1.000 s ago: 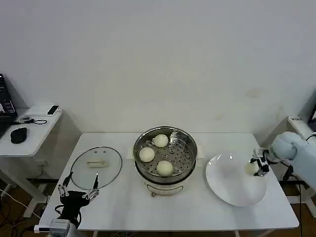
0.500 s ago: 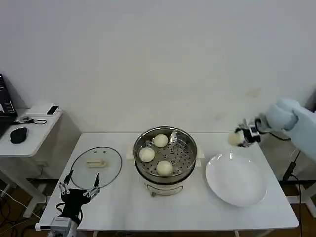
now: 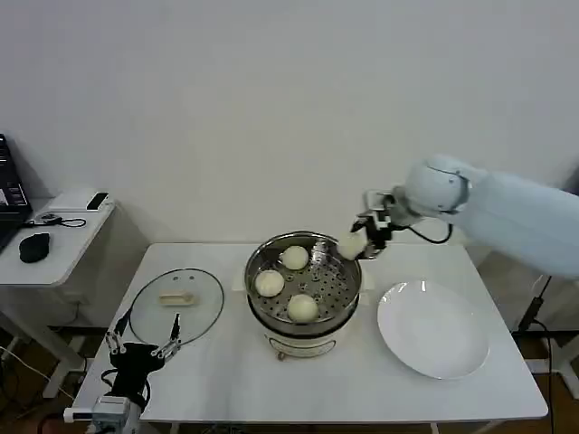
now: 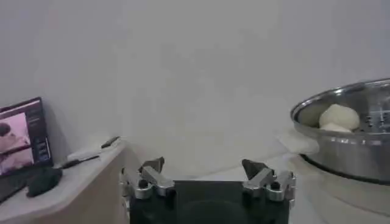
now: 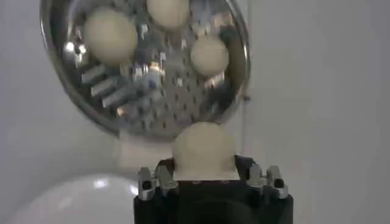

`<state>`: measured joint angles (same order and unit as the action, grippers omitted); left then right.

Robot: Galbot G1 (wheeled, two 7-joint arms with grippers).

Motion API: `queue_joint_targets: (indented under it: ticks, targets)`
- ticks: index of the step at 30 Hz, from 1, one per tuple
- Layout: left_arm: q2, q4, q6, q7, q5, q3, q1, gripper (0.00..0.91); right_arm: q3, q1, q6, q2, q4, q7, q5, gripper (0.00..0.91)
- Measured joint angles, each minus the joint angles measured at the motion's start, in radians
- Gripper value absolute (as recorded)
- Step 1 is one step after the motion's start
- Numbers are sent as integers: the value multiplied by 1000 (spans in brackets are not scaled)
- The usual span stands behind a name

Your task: Take steamed baozi put them in steamer then cover it.

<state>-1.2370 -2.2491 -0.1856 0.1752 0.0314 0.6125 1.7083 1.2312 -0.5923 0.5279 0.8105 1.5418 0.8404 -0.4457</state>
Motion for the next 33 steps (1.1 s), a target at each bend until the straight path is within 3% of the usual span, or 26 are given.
queue_joint_targets:
  ticks: [9, 29, 30, 33]
  targets:
    - [-3, -6, 2, 0, 0, -1, -3, 907, 48, 16, 109, 69, -7, -77, -110, 675]
    - [3, 2, 3, 0, 0, 5, -5, 907, 11, 167, 161, 135, -130, -123, -100, 675]
    - [3, 2, 3, 0, 0, 5, -5, 907, 9, 172, 162, 136, -132, -125, -101, 907]
    - [3, 2, 3, 0, 0, 5, -5, 907, 1, 182, 164, 135, -134, -128, -99, 907]
